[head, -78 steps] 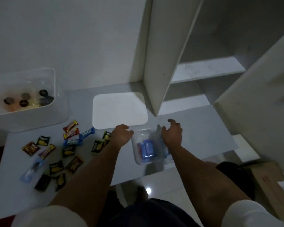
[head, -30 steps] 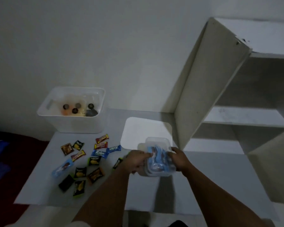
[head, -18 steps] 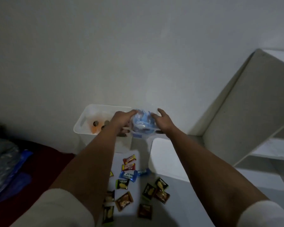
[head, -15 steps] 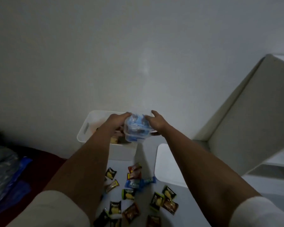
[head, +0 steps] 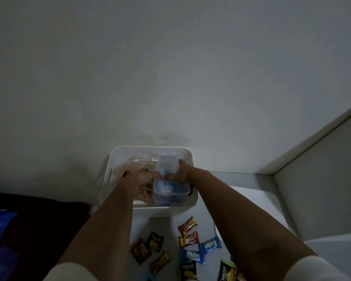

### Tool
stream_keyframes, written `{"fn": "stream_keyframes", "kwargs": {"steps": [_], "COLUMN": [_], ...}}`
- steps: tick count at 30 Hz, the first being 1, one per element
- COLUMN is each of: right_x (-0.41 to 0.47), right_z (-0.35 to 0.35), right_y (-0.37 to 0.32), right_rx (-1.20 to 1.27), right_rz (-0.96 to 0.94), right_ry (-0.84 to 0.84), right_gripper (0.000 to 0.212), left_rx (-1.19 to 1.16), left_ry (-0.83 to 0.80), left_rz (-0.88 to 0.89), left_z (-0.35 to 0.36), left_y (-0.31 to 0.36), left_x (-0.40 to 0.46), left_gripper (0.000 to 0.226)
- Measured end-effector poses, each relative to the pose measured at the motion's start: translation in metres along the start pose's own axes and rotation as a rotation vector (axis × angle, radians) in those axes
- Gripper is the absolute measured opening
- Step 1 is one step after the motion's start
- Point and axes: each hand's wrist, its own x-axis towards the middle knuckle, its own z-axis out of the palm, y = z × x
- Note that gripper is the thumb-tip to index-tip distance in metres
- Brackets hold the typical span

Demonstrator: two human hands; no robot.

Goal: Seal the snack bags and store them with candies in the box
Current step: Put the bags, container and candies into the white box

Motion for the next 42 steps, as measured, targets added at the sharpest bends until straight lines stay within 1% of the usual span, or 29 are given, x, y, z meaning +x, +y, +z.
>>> {"fn": "stream_keyframes", "kwargs": {"steps": [2,3,4,7,9,11,14,17,21,25,28,29,31,32,33,34,36,37,39,41,42], "right_x": [0.009,0.005,-0.009,-0.044,-0.049,-0.050,-0.045,-0.044,-0.044,-0.049,-0.056,-0.062,-0.073,-0.082,-0.094,-0.104,-0.129,-0.140,-0.162,-0.180,-0.189], "right_z": [0.008,0.011,0.012,0.016,0.019,0.019,0.017,0.018,0.034,0.037,0.029,0.025,0.016,0.009,0.002,-0.005,-0.018,-0.023,-0.028,-0.027,-0.024], "right_y": [-0.002,-0.005,-0.012,-0.028,-0.024,-0.020,-0.019,-0.020,-0.013,-0.013,-0.020,-0.024,-0.029,-0.030,-0.031,-0.030,-0.020,-0.011,0.016,0.054,0.076], "right_rx": [-0.085,-0.100,-0.099,-0.094,-0.108,-0.106,-0.101,-0.156,-0.199,-0.172,-0.241,-0.254,-0.306,-0.341,-0.355,-0.330,-0.226,-0.160,-0.010,0.098,0.135], "right_rz": [0.024,0.045,0.061,0.093,0.102,0.088,0.096,0.090,0.069,0.078,0.069,0.055,0.031,0.005,-0.037,-0.082,-0.165,-0.189,-0.204,-0.194,-0.191], "right_ry": [-0.005,-0.012,-0.025,-0.016,0.011,0.032,0.018,0.081,0.170,0.208,0.224,0.237,0.274,0.298,0.338,0.400,0.558,0.639,0.754,0.809,0.825], "right_gripper": [0.157,0.159,0.157,0.157,0.155,0.153,0.150,0.150,0.138,0.131,0.130,0.123,0.095,0.077,0.060,0.049,0.041,0.038,0.029,0.022,0.020], "left_rx": [0.022,0.061,0.102,0.127,0.119,0.120,0.129,0.124,0.179,0.225,0.305,0.321,0.328,0.341,0.380,0.464,0.609,0.607,0.545,0.452,0.417], "left_ry": [-0.032,-0.040,-0.042,-0.009,0.001,-0.025,-0.041,-0.033,0.054,0.107,0.133,0.149,0.217,0.279,0.358,0.444,0.620,0.677,0.737,0.764,0.752], "left_rz": [-0.081,-0.116,-0.133,-0.116,-0.115,-0.119,-0.125,-0.110,-0.073,-0.041,-0.008,0.018,0.090,0.137,0.183,0.216,0.328,0.399,0.528,0.681,0.756], "left_z": [-0.008,-0.008,-0.009,-0.007,-0.007,-0.008,-0.010,-0.009,-0.002,0.005,0.008,0.009,0.011,0.010,0.009,0.010,0.021,0.031,0.055,0.076,0.084], "left_y": [-0.005,-0.008,-0.010,-0.016,-0.017,-0.016,-0.014,-0.016,-0.024,-0.027,-0.021,-0.019,-0.016,-0.016,-0.016,-0.015,-0.014,-0.014,-0.021,-0.042,-0.058], "left_x": [0.021,0.031,0.039,0.058,0.064,0.067,0.067,0.069,0.071,0.072,0.060,0.056,0.046,0.040,0.041,0.037,0.021,0.010,-0.011,-0.022,-0.027], "left_gripper": [0.043,0.051,0.055,0.045,0.050,0.055,0.063,0.059,0.048,0.052,0.056,0.059,0.064,0.065,0.073,0.074,0.065,0.056,0.038,0.031,0.029]}}
